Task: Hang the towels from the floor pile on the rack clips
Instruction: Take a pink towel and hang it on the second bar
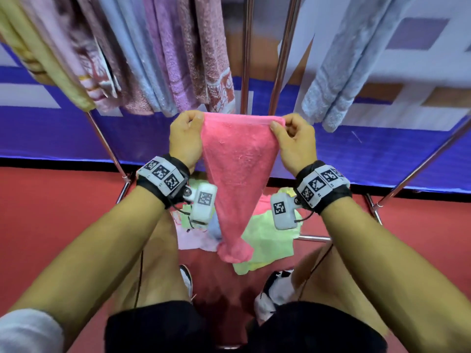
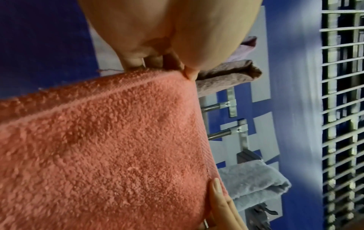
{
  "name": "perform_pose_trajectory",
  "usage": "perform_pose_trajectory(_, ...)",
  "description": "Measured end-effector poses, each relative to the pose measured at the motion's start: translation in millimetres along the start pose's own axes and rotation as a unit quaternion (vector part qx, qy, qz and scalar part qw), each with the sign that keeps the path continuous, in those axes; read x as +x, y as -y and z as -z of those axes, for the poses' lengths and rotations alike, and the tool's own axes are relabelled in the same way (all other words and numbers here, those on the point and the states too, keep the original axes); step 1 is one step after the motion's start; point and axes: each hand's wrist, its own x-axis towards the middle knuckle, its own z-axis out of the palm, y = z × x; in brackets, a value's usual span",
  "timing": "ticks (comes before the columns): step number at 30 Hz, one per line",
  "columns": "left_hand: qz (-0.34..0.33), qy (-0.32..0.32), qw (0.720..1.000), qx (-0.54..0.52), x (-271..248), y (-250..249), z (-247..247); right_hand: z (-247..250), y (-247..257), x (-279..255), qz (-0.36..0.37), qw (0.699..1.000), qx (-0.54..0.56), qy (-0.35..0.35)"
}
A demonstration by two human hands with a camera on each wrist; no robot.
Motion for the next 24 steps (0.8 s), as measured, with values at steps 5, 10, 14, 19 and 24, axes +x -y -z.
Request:
perform_pose_trajectory(5,-0.074,0.007,0.997,-0.021,29.3,-90.5,5.3,14.1,80.6,40.2,0.08,0.997,-0.009,-0.014)
perform_pose_trajectory(10,-0.117,0.015,0.993,-0.03,62.3,-181.8,13.1,28.5,162.3,80.8,0.142,0.988,-0.036,-0.046)
perform_pose_trajectory(14,-0.16,0.02,0.987,-0.027,76.8,-239.0,13.8,40.6,217.0,105.5,0.187,0.979,-0.037,-0.075)
perform_pose_trajectory(19,-0.152,0.022,0.986,-0.065,97.1,-266.5,14.7,50.7,245.6,127.9,0.193,0.974,-0.088,-0.074)
perform_pose_trajectory(24,-0.149,0.033,0.988,-0.024,100.9,-267.1,11.1,53.0,242.8,137.5,0.166,0.97,-0.164,-0.064)
